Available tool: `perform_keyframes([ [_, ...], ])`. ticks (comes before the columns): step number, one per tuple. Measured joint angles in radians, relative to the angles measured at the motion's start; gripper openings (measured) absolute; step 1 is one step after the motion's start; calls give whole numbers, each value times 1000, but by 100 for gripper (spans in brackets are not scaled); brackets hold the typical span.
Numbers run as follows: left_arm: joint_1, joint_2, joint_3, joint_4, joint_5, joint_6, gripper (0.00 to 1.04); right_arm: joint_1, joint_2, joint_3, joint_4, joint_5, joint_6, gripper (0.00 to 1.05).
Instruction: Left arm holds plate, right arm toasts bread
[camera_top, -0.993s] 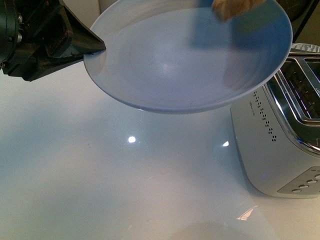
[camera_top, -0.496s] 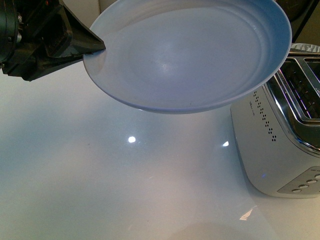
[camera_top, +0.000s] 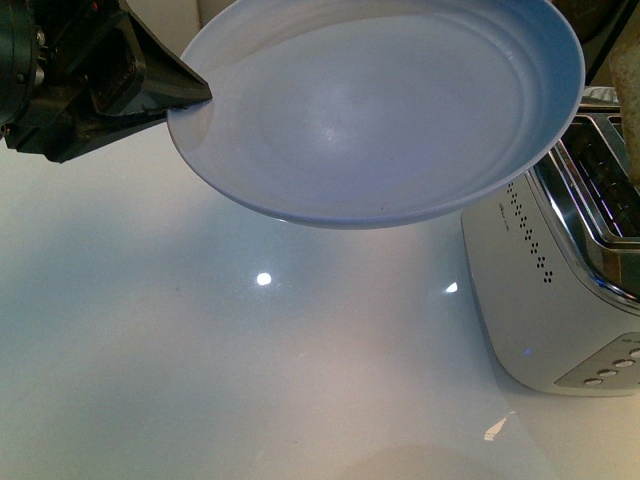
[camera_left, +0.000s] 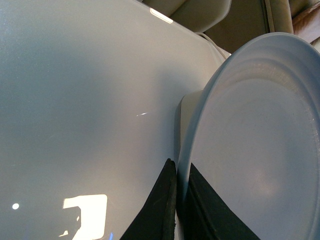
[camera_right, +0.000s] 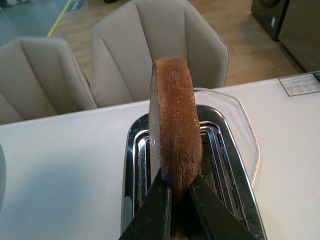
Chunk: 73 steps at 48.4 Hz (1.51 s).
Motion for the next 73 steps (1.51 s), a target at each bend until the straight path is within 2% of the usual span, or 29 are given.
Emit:
perform_keyframes([
  [47,0,0,0,0,0,0,3,35,230,17,0,0,-61,3],
  [73,0,0,0,0,0,0,3,60,468,36,164,-14,-79,3],
])
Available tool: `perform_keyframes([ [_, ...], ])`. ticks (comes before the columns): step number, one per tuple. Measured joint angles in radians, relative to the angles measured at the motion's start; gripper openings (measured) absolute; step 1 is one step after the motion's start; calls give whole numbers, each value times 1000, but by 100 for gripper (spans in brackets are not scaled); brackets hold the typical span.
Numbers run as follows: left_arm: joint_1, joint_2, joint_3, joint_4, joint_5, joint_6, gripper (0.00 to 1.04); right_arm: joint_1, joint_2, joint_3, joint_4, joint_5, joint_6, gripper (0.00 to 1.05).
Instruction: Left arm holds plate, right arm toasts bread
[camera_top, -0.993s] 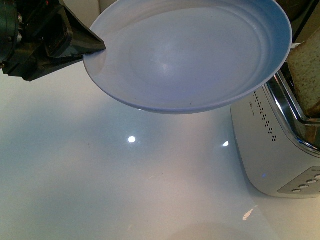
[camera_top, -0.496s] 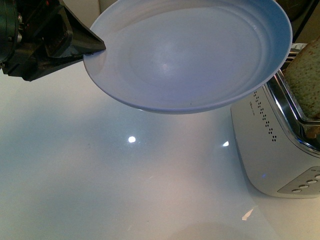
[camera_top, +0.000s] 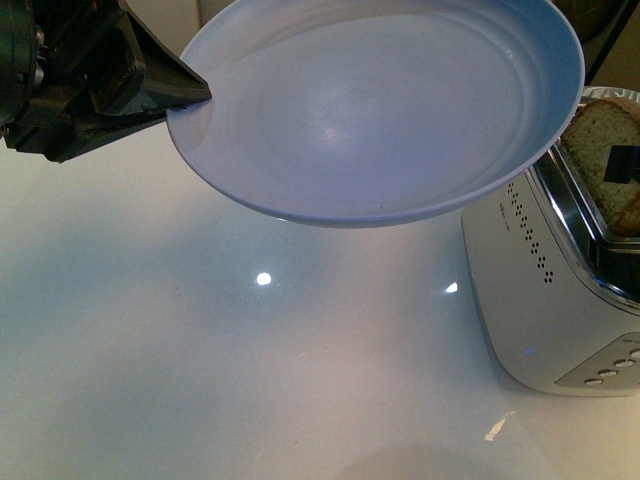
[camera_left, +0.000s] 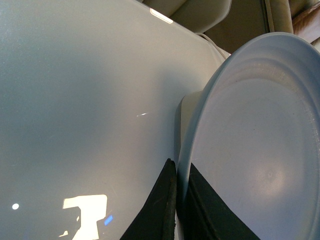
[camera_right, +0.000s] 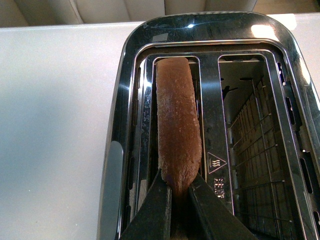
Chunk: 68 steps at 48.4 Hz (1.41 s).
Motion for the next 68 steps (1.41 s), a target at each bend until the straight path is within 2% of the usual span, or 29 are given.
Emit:
perform_keyframes([
  [10,0,0,0,0,0,0,3,0,45,13,20,8,-6,3],
  [15,0,0,0,0,0,0,3,-2,43,13,21,8,-11,23],
  [24,0,0,0,0,0,0,3,-13,16,9,5,15,-11,45],
  [29,0,0,0,0,0,0,3,-26,-62,-1,-23,20,-10,66],
  [33,0,0,0,0,0,0,3,-35,-132,-11,-39,39,-10,80],
  [40,0,0,0,0,0,0,3,-53,-249,-32,-53,105,-19,97],
  [50,0,0,0,0,0,0,3,-87,-433,-78,-60,216,-60,96],
  [63,0,-1,0,0,2,0,3,-91,-464,-90,-63,218,-77,96],
  [65,0,-1,0,0,1,0,3,-101,-459,-101,-26,176,-84,94],
  [68,0,-1,0,0,2,0,3,-132,-460,-162,147,18,-104,84],
])
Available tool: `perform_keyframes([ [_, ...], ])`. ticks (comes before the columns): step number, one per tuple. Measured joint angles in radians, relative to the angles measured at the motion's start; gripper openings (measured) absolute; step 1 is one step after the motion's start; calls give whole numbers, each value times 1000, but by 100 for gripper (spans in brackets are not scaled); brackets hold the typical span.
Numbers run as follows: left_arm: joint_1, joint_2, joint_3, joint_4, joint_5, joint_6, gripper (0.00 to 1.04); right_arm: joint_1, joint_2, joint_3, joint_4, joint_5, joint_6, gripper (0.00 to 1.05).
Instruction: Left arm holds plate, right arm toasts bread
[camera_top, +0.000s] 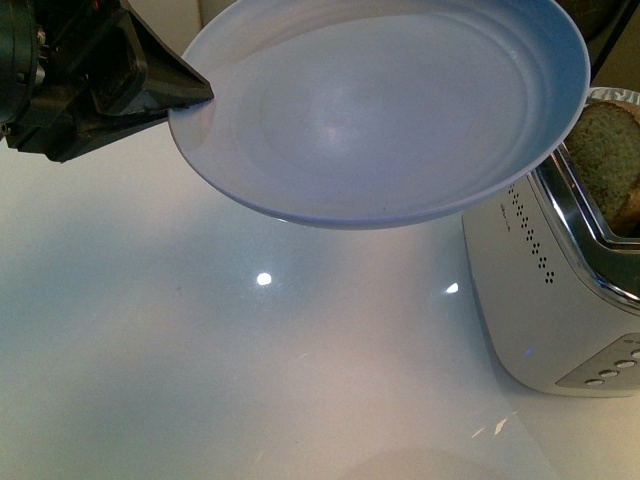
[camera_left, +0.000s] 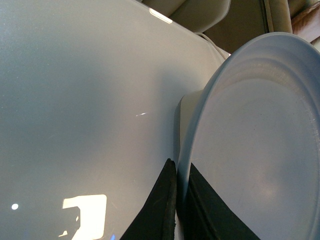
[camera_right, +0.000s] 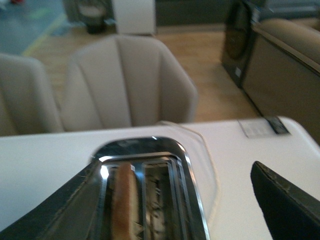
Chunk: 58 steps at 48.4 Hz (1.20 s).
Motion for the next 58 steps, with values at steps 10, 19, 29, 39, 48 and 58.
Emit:
perform_keyframes([
  [10,0,0,0,0,0,0,3,-61,-106,-142,132,-145,-22,43],
  [19,0,0,0,0,0,-2,3,-61,-198,-202,95,-146,-25,12],
  [29,0,0,0,0,0,-3,3,-61,-306,-248,33,-146,-29,2],
  [39,0,0,0,0,0,-3,3,-62,-428,-290,-48,-146,-29,2],
  [48,0,0,1,0,0,-3,3,-62,-489,-309,-69,-147,-30,2],
  [58,0,0,1,0,0,-3,3,-62,-604,-309,-176,-148,-30,2],
])
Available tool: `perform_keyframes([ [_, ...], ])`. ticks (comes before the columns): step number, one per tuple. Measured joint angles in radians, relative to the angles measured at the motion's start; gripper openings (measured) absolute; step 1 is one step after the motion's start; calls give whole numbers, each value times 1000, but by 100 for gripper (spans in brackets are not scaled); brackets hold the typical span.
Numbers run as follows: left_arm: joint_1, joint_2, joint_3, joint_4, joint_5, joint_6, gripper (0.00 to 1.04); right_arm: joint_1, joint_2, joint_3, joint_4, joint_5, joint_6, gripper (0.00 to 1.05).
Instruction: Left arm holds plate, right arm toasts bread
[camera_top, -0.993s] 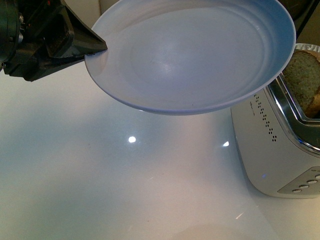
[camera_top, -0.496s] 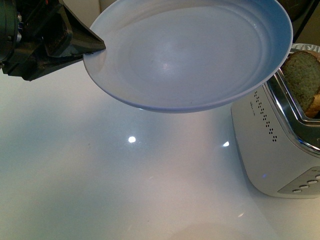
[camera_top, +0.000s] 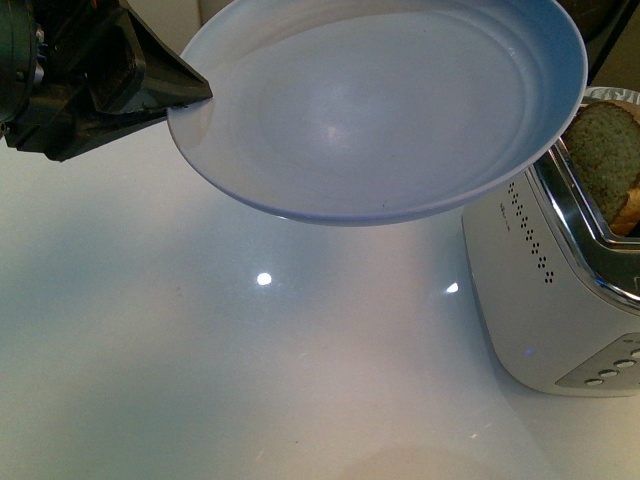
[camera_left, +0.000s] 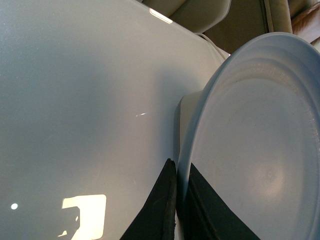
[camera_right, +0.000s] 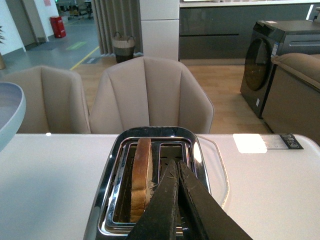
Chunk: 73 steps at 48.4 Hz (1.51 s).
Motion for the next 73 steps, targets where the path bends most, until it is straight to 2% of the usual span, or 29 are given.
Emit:
perform_keyframes([
  [18,0,0,0,0,0,0,3,0,-163,0,-161,0,0,2],
  [33,0,0,0,0,0,0,3,0,-238,0,-235,0,0,2],
  [38,0,0,0,0,0,0,3,0,-375,0,-394,0,0,2],
  [51,0,0,0,0,0,0,3,0,-402,0,-405,1,-1,3],
  [64,0,0,0,0,0,0,3,0,-403,0,-405,1,0,55],
  [73,0,0,0,0,0,0,3,0,-403,0,-405,0,0,81],
])
